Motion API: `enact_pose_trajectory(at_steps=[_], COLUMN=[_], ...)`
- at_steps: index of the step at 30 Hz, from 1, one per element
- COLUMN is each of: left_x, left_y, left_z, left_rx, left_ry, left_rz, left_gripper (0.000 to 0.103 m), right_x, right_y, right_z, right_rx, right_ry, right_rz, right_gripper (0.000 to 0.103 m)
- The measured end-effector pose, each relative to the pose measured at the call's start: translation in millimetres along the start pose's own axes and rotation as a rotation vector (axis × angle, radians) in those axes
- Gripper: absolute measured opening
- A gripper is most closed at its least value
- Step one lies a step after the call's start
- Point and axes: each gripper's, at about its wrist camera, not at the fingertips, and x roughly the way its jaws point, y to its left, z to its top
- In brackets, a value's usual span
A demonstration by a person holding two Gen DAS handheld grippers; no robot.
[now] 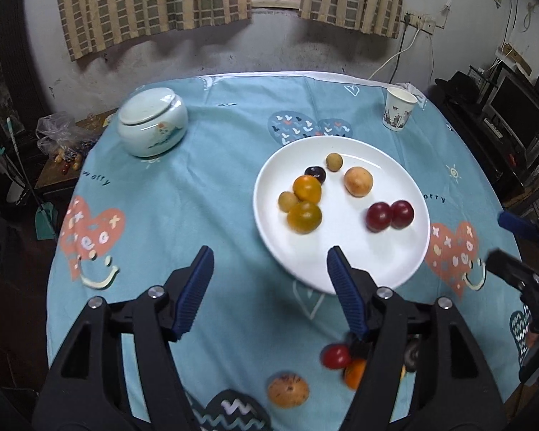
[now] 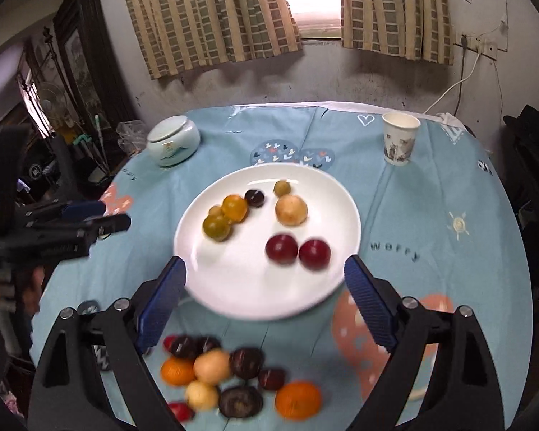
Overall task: Organize fruits
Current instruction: 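Grasp a brown speckled fruit with the left tool while the right tool grasps a red tomato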
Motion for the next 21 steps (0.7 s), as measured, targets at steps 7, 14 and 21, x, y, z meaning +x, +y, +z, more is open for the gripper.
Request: enact_pose_trajectory(at_steps=[7,14,21], left_x=[-22,-19,-32], left_y=[11,11,25], left_z=[-73,-130,-145], left_rx=[0.009,0.019,0.002], left_ry=[0.063,0.164,0.143], left_rz=[-0.019,-0.045,-0.024], left_gripper=[0.07,0.07,0.077], right_x=[-10,28,47], right_y=[53,98,99], right_z=[-111,-153,-149], right_rx=[-0.053,-0.089,-0.056], right_ry=[0.144,0.286,0.299], right_rz=[0.051,0.101,0.072], right_gripper=[0.077,0.054,0.053])
